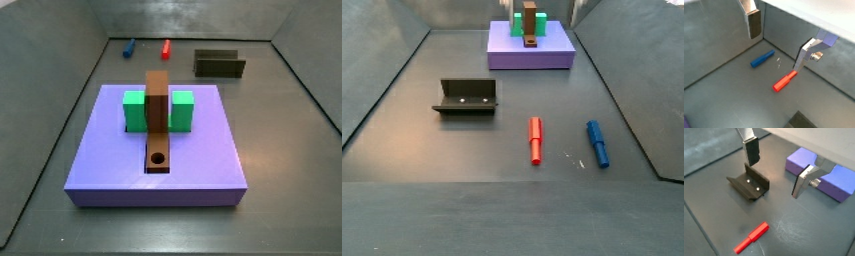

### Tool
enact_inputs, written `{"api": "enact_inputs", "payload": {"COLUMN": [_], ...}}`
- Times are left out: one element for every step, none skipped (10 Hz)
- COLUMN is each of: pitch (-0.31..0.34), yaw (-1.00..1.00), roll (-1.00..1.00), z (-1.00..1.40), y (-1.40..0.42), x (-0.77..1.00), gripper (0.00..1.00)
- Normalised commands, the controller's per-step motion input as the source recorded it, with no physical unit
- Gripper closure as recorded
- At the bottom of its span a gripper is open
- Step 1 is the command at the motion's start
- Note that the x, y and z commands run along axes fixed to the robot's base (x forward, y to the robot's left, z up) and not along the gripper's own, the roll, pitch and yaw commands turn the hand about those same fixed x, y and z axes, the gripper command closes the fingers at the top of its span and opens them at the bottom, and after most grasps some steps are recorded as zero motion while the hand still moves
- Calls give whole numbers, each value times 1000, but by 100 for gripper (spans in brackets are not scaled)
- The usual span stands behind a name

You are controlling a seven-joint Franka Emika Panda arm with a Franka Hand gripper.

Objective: Pick up the blue object. Move up. Place the blue object on the fixture. Regrasp the blue object. Move to above the board. Insert the blue object.
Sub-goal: Pick up the blue object.

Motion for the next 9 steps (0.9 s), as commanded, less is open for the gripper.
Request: {"api": "enact_inputs", "payload": {"pitch": [0, 0, -103, -124, -110, -114, -133, -154, -189], "yaw": [0, -126, -266, -189, -106, 0, 0, 0, 23], "roll": [14, 73, -150, -239, -229, -236, -270, -199, -10], "z": [-34, -211, -483, -729, -760, -731, -651, -709, -891], "y": [0, 189, 266, 400, 506, 494, 400, 217, 0], "x": [0, -209, -580, -880, -911, -783, -597, -420, -246], "gripper": [0, 0, 0, 0, 0, 0, 0, 0, 0]}}
